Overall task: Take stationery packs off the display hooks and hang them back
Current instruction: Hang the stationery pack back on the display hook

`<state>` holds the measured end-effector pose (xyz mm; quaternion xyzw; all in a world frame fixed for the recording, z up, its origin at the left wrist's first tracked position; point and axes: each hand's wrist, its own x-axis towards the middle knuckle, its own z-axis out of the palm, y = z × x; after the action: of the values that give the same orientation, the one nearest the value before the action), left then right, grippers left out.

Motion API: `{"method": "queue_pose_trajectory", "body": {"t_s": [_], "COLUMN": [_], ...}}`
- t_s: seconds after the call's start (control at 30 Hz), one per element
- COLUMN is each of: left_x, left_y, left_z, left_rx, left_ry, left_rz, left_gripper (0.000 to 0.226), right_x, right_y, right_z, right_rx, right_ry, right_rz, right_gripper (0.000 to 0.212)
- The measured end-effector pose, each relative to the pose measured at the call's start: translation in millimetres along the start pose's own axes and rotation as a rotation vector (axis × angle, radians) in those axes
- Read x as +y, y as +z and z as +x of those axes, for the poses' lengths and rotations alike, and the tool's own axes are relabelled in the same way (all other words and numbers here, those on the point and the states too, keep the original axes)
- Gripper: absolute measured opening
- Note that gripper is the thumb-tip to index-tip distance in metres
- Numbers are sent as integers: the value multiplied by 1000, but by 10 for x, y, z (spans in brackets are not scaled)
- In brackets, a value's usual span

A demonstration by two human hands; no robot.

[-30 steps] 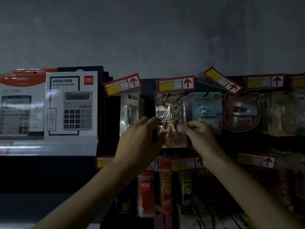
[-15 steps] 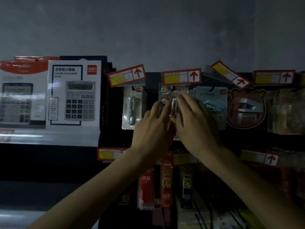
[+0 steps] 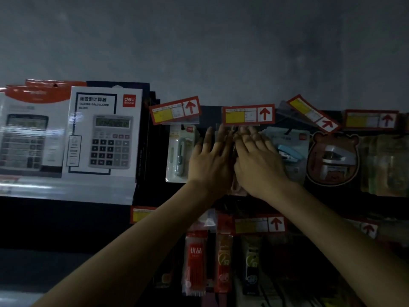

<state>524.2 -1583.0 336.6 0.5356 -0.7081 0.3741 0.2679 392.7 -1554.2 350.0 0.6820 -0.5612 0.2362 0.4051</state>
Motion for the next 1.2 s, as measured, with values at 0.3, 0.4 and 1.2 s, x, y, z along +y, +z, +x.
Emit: {"method": "queue_pose_trajectory", "body": {"t_s": [0.3, 0.4, 1.2], "left_x": [48, 57, 39], "left_y": [101, 222, 527], "left_z": [172, 286, 681], "left_rx": [-117, -172, -189], "left_ry": [-42, -36, -70], "left_rz": [48, 66, 93], "left_gripper": [93, 94, 116], "right_x": [45, 68, 39], "right_y": [151, 243, 714], "right_z": [263, 372, 745], "right_rx": [-185, -233, -345], "right_ry": [-48, -45, 11], "right_rz": [-436, -495, -692], "right_gripper": [87, 91, 111]}}
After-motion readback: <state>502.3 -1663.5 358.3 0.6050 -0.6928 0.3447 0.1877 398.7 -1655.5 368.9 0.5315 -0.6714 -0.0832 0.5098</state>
